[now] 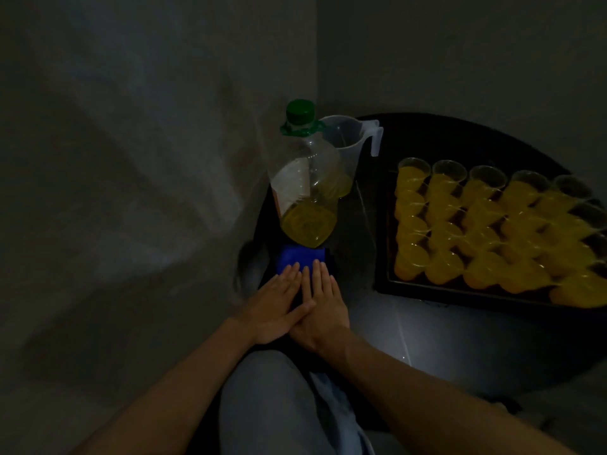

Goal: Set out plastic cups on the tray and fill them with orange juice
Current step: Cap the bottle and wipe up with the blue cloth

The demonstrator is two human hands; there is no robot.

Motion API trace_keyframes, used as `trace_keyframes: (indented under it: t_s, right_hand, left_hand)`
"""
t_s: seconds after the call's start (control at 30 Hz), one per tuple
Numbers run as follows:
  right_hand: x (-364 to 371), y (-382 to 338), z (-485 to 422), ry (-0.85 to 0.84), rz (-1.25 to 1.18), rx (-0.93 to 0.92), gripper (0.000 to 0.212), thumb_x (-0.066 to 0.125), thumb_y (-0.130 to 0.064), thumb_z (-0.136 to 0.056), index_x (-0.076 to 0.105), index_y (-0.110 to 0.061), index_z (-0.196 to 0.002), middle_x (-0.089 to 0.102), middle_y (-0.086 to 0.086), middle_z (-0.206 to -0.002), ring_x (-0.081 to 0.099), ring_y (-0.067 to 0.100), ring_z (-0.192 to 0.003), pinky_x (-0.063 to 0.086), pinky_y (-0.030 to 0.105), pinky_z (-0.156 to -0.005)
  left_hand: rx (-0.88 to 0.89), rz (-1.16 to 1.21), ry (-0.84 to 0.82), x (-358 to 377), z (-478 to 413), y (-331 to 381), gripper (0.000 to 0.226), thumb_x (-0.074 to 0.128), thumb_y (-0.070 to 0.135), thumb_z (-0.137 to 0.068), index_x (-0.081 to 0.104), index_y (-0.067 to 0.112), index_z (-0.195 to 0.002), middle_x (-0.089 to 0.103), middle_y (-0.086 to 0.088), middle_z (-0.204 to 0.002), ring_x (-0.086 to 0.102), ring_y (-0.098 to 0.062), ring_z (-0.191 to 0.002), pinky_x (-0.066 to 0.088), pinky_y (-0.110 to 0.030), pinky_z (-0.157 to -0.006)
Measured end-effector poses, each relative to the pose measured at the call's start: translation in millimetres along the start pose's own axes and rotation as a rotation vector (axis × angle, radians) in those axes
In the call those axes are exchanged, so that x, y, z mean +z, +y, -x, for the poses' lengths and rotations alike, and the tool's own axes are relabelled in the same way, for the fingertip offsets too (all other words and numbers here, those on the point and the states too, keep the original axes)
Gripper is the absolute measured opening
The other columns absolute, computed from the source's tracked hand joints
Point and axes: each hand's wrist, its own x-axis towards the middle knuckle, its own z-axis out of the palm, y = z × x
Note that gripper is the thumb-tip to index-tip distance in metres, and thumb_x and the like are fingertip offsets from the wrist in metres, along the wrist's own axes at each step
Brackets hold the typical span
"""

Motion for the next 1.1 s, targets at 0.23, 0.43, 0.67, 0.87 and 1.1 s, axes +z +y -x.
trace_keyframes:
  t_s: [0.23,0.43,0.67,0.87,1.1]
  right_hand:
    - [1.7,22.8,30.3,-0.030,-0.079,-0.014,0.103,0.043,-0.057,-0.089,-0.017,-0.007,-0.155,-0.026,0.021,-0.161,-0.028,0.032,-0.148,-0.010,0.042,-0.123]
    - [11.0,53.7,64.7,-0.014,-0.027,-0.019,0.105,0.036,-0.061,-0.083,-0.016,-0.006,-0.156,-0.024,0.022,-0.161,-0.028,0.033,-0.148,-0.011,0.042,-0.123]
    - [15.9,80.5,96.1,0.030,-0.052,-0.016,0.113,0.005,-0.062,-0.060,-0.014,-0.005,-0.156,-0.024,0.021,-0.161,-0.028,0.033,-0.148,-0.014,0.040,-0.122]
    - [14.7,103.0,123.5,0.052,-0.049,-0.019,0.115,0.006,-0.063,-0.059,-0.014,-0.005,-0.156,-0.028,0.020,-0.160,-0.029,0.033,-0.147,-0.020,0.037,-0.117]
    - [29.8,137.3,140.9,0.031,-0.050,0.050,0.108,0.043,-0.070,-0.073,0.028,0.000,-0.154,0.017,0.024,-0.162,0.012,0.039,-0.151,0.008,0.043,-0.117]
  left_hand:
    - [0.051,-0.068,-0.010,12.6,4.8,22.1,0.113,-0.015,0.092,-0.072,-0.007,0.023,-0.161,-0.010,0.005,-0.168,-0.015,-0.006,-0.153,-0.009,-0.026,-0.124]
    - [0.079,-0.092,0.018,33.1,10.9,61.7,0.110,-0.015,0.089,-0.073,-0.008,0.022,-0.160,-0.011,0.004,-0.168,-0.017,-0.007,-0.152,-0.013,-0.026,-0.122]
    - [0.099,-0.078,0.025,52.3,13.9,102.9,0.115,-0.011,0.090,-0.075,-0.007,0.014,-0.161,-0.015,0.000,-0.167,-0.018,-0.012,-0.154,-0.010,-0.027,-0.124]
    - [0.127,-0.092,0.033,61.9,18.0,139.6,0.108,-0.011,0.089,-0.073,-0.016,0.016,-0.153,-0.024,0.001,-0.160,-0.022,-0.015,-0.152,-0.015,-0.026,-0.122]
    - [0.128,-0.094,0.034,79.4,4.5,173.9,0.113,-0.009,0.091,-0.074,-0.014,0.017,-0.158,-0.023,-0.001,-0.165,-0.024,-0.013,-0.152,-0.012,-0.029,-0.125]
